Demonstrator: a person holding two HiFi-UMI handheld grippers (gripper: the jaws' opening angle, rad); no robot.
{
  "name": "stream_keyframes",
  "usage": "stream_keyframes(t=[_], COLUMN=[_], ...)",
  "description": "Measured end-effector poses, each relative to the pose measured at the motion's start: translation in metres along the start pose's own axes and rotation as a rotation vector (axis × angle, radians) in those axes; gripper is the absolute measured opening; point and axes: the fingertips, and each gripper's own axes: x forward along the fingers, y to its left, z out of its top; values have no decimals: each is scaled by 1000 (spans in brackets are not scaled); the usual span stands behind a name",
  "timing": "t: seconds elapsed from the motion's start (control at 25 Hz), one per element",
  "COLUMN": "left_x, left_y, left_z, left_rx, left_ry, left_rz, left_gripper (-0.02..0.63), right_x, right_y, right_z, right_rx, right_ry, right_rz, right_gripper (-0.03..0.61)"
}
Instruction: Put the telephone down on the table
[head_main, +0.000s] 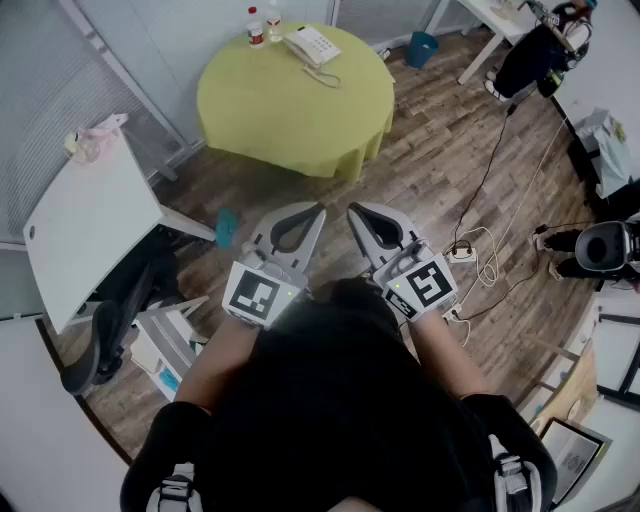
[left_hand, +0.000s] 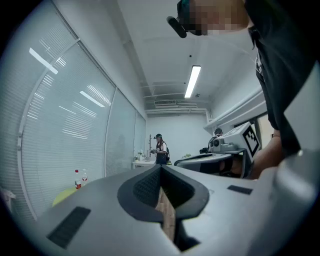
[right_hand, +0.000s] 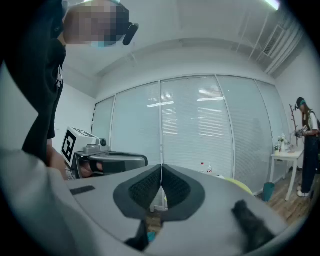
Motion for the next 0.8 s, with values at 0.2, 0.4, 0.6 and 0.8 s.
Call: stream_keyframes(t=[0.2,0.4,0.6,0.8], left_x=[-3,3,19,46], left_y=[5,9,17,31], left_z=[-4,-5,-10,-14], left_rx=[-8,-20,-32,-28], left_ry=[1,8,23,43], left_rz=[14,19,16,29], left_gripper=[12,12,12,12], right_x=[5,4,9,22], right_y=[4,-2,-18,-43], right_z=[-1,2,0,-1], right_rx=[0,-14,2,7], right_ry=[3,11,19,17], right_rz=[11,-1,-8,21], right_gripper=[17,18,18,18])
